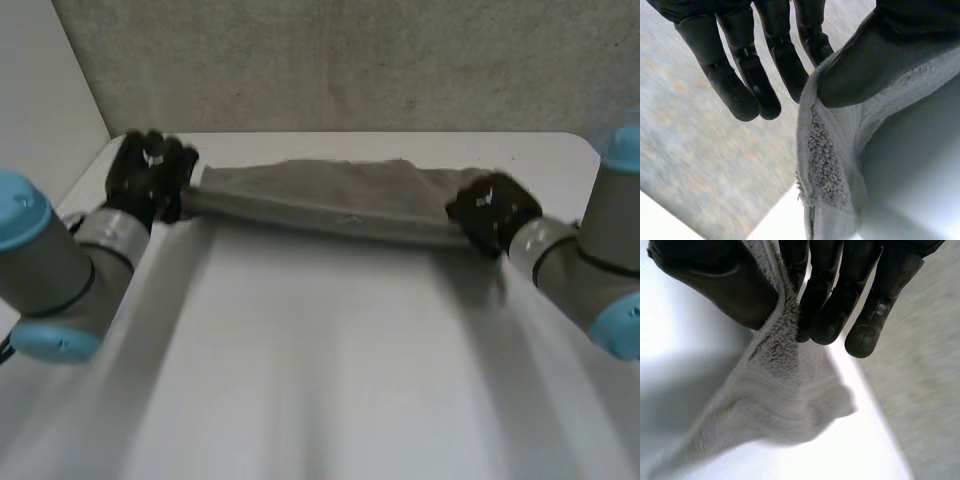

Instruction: Fold the towel.

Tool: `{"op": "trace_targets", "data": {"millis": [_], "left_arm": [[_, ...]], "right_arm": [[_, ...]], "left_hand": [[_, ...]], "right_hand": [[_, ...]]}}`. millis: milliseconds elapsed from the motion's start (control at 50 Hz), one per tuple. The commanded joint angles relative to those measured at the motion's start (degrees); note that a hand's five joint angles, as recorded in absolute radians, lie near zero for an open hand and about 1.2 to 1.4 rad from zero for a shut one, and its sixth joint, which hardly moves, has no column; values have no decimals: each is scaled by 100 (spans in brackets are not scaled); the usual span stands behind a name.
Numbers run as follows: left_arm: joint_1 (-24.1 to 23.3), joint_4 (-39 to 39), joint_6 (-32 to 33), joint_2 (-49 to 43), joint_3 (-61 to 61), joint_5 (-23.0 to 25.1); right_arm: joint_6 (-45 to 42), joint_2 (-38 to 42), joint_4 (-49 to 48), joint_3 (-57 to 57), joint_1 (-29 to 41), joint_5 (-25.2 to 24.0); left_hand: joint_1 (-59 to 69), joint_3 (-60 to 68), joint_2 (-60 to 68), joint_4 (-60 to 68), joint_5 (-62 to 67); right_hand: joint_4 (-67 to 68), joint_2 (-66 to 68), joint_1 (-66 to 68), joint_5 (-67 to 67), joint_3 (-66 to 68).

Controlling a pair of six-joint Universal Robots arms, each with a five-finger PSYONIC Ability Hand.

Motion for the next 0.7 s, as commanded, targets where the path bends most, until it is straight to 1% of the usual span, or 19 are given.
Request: {"op": "trace_targets", "data": {"millis": [20,120,160,180,220,240,260,280,320,340,380,440,620,640,660,680,700], "left_arm": [[327,88,754,37,-922,18],[415,88,746,20,-896,9],[459,96,728,20,-878,1],[459,97,728,20,-878,1],[468,105,711,20,-878,1],[468,105,710,20,-878,1],[468,114,684,20,-878,1],[468,114,684,20,-878,1],[485,114,632,20,-878,1],[486,114,631,20,-878,1],[503,114,614,20,-869,1],[547,132,614,20,-861,1],[617,237,596,20,-860,-8],[617,237,596,20,-860,-17],[617,237,596,20,-860,-8],[617,237,596,20,-860,-8],[617,229,596,20,-869,-17]], "right_arm": [[14,92,-794,1056,-213,31],[32,92,-980,1233,-293,84],[93,83,-998,1294,-354,137],[94,83,-998,1295,-354,137],[146,83,-1033,1408,-407,251],[146,83,-1033,1409,-407,251],[164,83,-1033,1444,-425,330],[164,83,-1033,1444,-425,330],[251,83,-1042,1462,-486,523],[252,83,-1042,1462,-486,524],[357,92,-1051,1453,-512,716],[436,83,-1042,1427,-521,796],[463,66,-1025,1391,-513,823],[463,66,-1016,1383,-521,831],[463,66,-998,1365,-521,814],[463,66,-998,1365,-521,814],[445,57,-963,1348,-530,805]], "left_hand": [[-472,-888,-715,-729,-1712],[-472,-888,-715,-729,-1712],[-472,-888,-715,-729,-1712],[-472,-888,-715,-729,-1712],[-472,-888,-715,-729,-1712],[-472,-888,-715,-729,-1712],[-472,-888,-715,-729,-1712],[-472,-888,-715,-729,-1712],[-472,-888,-715,-729,-1712],[-472,-888,-715,-729,-1712],[-472,-888,-715,-729,-1712],[-472,-888,-715,-729,-1712],[-472,-888,-715,-729,-1712],[-472,-888,-715,-729,-1712],[-472,-888,-715,-729,-1712],[-472,-888,-715,-729,-1712],[-472,-888,-715,-729,-1712]], "right_hand": [[281,288,311,170,323],[254,260,284,143,295],[-951,-944,-921,-1062,-909],[-958,-951,-928,-1069,-916],[-2231,-2224,-2201,-2342,-2189],[-2236,-2229,-2206,-2347,-2195],[-2736,-2729,-2706,-2847,-2694],[-2741,-2734,-2711,-2852,-2699],[-3411,-3404,-3381,-3522,-3370],[-3414,-3407,-3383,-3525,-3372],[-4000,-3993,-3970,-4111,-3958],[-3969,-3962,-3939,-4080,-3928],[-3817,-3811,-3787,-3928,-3776],[-3518,-3511,-3487,-3629,-3476],[-2466,-2459,-2435,-2577,-2424],[-2455,-2448,-2425,-2566,-2413],[-1006,-999,-976,-1117,-964]]}}
